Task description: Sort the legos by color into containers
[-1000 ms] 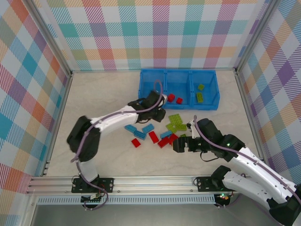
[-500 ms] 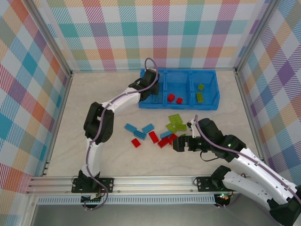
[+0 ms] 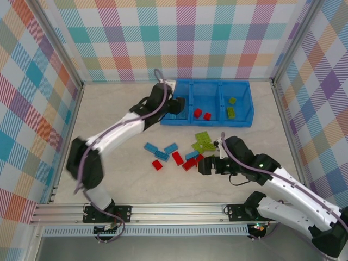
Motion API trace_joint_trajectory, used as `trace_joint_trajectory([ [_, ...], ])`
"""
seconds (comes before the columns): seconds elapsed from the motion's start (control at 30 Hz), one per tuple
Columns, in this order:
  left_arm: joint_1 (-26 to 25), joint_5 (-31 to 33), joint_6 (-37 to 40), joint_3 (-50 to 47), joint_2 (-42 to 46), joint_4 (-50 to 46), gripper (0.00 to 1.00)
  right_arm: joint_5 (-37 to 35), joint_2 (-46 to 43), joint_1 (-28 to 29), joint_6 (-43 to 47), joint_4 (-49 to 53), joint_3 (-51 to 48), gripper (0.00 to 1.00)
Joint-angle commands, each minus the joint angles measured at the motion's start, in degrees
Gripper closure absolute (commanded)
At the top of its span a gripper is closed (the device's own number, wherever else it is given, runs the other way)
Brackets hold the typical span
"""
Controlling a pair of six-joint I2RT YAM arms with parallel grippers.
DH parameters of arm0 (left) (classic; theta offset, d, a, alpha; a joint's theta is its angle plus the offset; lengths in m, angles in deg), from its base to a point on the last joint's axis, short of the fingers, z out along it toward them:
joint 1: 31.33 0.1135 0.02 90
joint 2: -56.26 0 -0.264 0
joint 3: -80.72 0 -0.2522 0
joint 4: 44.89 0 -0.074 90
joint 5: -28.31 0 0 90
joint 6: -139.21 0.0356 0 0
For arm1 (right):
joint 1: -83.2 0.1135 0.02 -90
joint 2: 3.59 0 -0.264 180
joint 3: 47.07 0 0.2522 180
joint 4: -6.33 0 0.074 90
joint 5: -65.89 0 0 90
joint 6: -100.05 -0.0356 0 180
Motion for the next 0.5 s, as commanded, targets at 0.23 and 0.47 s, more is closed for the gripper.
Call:
trace_joint_trajectory([
  [0.23, -9.8, 2.0, 13.9, -22.1, 46.5, -16.7, 0.36, -7.4, 25.8, 17.9, -1.3, -14.9, 11.2, 0.06],
  [0.47, -9.9, -18.5, 34.2, -26.4, 68.7, -43.6, 0.31, -12.0, 44.3, 20.0, -0.9, -24.7, 19.0, 0.17],
])
